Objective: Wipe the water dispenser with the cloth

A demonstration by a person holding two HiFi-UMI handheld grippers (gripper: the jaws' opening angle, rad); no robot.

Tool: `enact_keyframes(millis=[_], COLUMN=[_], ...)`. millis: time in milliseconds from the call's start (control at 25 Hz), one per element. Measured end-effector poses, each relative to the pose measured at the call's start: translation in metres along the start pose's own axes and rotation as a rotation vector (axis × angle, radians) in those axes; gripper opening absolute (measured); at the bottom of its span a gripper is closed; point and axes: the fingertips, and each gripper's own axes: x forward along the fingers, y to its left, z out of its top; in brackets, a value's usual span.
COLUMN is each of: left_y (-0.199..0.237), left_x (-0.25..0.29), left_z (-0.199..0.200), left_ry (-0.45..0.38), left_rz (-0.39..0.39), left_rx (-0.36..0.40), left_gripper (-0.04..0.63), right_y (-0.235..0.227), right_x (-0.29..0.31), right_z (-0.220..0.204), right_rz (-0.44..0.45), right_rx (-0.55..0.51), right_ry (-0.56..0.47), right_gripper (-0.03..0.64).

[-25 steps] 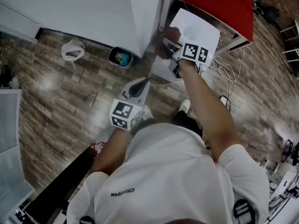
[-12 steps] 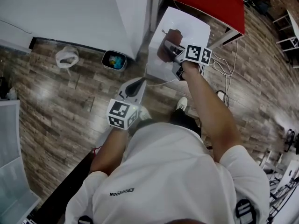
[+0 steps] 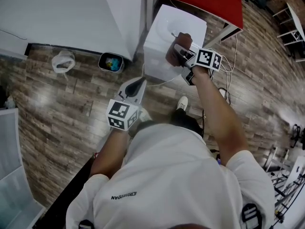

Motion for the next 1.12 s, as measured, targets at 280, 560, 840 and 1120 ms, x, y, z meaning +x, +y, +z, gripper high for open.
enact_keyframes(millis=[280, 560, 840, 1120], left_y=[-0.005, -0.011, -0.009, -0.010], left_x=[0.005, 0.010, 0.013, 0.014], left_z=[0.002, 0.002, 0.004, 0.003], left_ry=[-0.002, 0.006, 0.005, 0.006], left_rz=[-0.011, -0.030, -0.034, -0.038], left_rx=[0.007, 0.013, 0.016, 0.015], left_gripper=[-0.008, -0.008, -0.008, -0.008], right_y=[-0.017, -0.038, -0.057, -0.071], right_x=[-0.033, -0.060, -0.085, -0.108], right_z=[0.009, 0.011, 0.016, 0.019], right_rz=[-0.023, -0.056, -0.101, -0.141], right_rx=[0.003, 0.038, 0.034, 0.017], right_ry=[-0.017, -0.040, -0.045, -0.046], right_gripper=[0.054, 0.054, 0.054, 0.054])
